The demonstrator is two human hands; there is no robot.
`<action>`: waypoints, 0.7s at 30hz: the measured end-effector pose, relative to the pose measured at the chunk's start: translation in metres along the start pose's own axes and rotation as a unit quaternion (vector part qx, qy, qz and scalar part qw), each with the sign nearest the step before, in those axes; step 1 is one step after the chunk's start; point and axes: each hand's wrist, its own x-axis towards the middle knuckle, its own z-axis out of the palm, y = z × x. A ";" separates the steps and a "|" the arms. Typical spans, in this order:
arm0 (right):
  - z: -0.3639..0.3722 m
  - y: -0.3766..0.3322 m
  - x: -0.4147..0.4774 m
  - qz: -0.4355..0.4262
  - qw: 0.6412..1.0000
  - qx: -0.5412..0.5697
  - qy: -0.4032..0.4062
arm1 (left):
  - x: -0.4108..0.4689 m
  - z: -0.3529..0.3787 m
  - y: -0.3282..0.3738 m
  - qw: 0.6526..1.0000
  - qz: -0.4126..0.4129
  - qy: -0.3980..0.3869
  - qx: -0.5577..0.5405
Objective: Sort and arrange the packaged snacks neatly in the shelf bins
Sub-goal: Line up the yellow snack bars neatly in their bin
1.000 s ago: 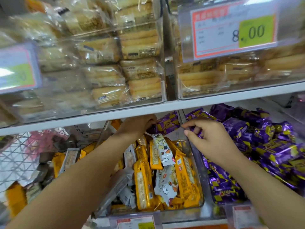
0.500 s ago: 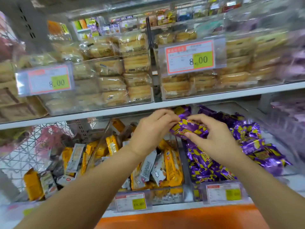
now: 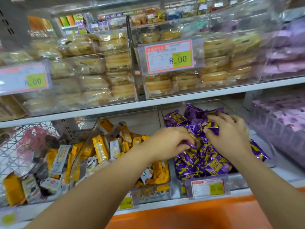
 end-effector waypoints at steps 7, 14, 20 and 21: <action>-0.013 -0.080 -0.038 -0.266 0.926 0.184 -0.194 | -0.085 -0.048 -0.043 0.980 -0.193 0.036 0.017; 0.018 -0.148 -0.039 -0.389 0.817 -0.004 -0.426 | -0.165 -0.067 -0.064 0.914 -0.302 -0.257 0.087; 0.048 -0.162 -0.009 -0.368 0.800 -0.221 -0.420 | -0.171 -0.049 -0.074 0.905 -0.308 -0.255 0.141; 0.055 -0.164 -0.003 -0.361 0.804 -0.236 -0.409 | -0.169 -0.047 -0.076 0.903 -0.314 -0.254 0.147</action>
